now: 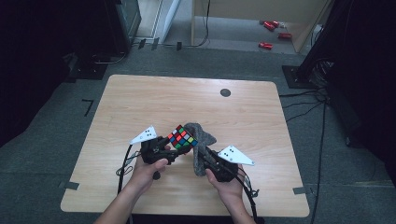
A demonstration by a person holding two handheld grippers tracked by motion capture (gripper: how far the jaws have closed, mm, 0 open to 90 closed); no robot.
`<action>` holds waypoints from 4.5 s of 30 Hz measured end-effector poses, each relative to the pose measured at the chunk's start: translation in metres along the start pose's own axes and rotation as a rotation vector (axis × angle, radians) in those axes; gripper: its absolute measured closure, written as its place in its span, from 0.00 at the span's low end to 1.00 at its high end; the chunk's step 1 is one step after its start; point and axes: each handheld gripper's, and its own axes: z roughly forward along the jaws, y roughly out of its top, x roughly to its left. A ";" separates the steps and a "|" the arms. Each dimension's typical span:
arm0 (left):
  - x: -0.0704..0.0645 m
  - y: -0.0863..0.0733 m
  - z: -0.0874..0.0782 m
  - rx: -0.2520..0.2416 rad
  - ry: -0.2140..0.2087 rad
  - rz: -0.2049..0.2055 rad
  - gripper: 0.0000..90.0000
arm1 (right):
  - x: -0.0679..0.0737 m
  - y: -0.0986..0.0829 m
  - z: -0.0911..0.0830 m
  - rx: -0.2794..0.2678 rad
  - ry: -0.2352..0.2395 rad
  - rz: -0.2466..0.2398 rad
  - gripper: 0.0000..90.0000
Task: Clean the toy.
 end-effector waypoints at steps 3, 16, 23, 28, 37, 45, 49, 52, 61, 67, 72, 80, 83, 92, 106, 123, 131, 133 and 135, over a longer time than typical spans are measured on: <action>0.000 0.000 0.001 0.007 -0.004 0.002 0.39 | 0.006 -0.006 0.007 0.029 0.031 -0.023 0.85; 0.001 0.001 -0.002 0.019 0.030 0.041 0.39 | -0.003 0.005 -0.004 -0.018 -0.031 0.015 0.85; -0.001 0.000 0.000 0.020 0.028 0.039 0.39 | 0.002 -0.001 0.001 0.002 -0.003 0.013 0.85; 0.000 0.001 -0.001 0.011 0.027 0.033 0.39 | 0.009 -0.004 0.006 0.034 0.051 -0.019 0.85; 0.002 0.004 -0.007 -0.004 0.024 0.033 0.39 | -0.002 0.003 0.000 0.005 -0.041 0.007 0.85; -0.004 0.001 0.001 0.012 0.009 0.040 0.39 | 0.007 -0.004 0.007 0.023 -0.003 -0.021 0.85; -0.002 0.002 0.000 0.013 0.016 0.041 0.39 | 0.014 -0.009 0.011 0.058 0.047 -0.073 0.85; 0.000 0.003 -0.003 0.013 0.043 0.057 0.39 | 0.013 -0.008 0.013 0.089 0.058 -0.092 0.85; 0.003 0.002 -0.006 0.056 0.117 0.129 0.39 | -0.031 -0.002 -0.002 0.097 -0.150 -0.045 0.84; 0.003 0.000 -0.003 0.068 0.105 0.115 0.39 | -0.046 -0.008 -0.003 0.141 -0.220 -0.073 0.79; 0.006 0.001 -0.006 0.066 0.108 0.104 0.39 | -0.052 -0.010 -0.002 0.149 -0.227 -0.077 0.68; 0.008 0.002 -0.008 0.060 0.106 0.085 0.39 | -0.052 -0.008 -0.006 0.118 -0.210 -0.118 0.49; 0.008 0.004 -0.009 0.055 0.102 0.063 0.39 | -0.047 -0.008 -0.006 0.098 -0.168 -0.151 0.43; 0.001 0.005 -0.004 0.074 0.079 0.041 0.39 | -0.018 -0.019 0.011 0.040 -0.044 -0.289 0.33; -0.005 0.001 0.008 0.106 0.069 0.025 0.39 | -0.003 -0.023 0.017 -0.015 0.006 -0.297 0.29; -0.011 -0.004 0.021 0.190 0.045 -0.015 0.39 | 0.004 -0.025 0.018 -0.063 -0.016 -0.372 0.31; -0.010 -0.005 0.023 0.214 0.026 -0.051 0.39 | 0.006 -0.026 0.018 -0.079 -0.029 -0.406 0.36; -0.009 -0.005 0.023 0.217 0.026 -0.056 0.39 | 0.007 -0.027 0.017 -0.083 -0.032 -0.413 0.36; -0.008 -0.005 0.023 0.222 0.029 -0.063 0.39 | 0.007 -0.027 0.018 -0.082 -0.039 -0.422 0.38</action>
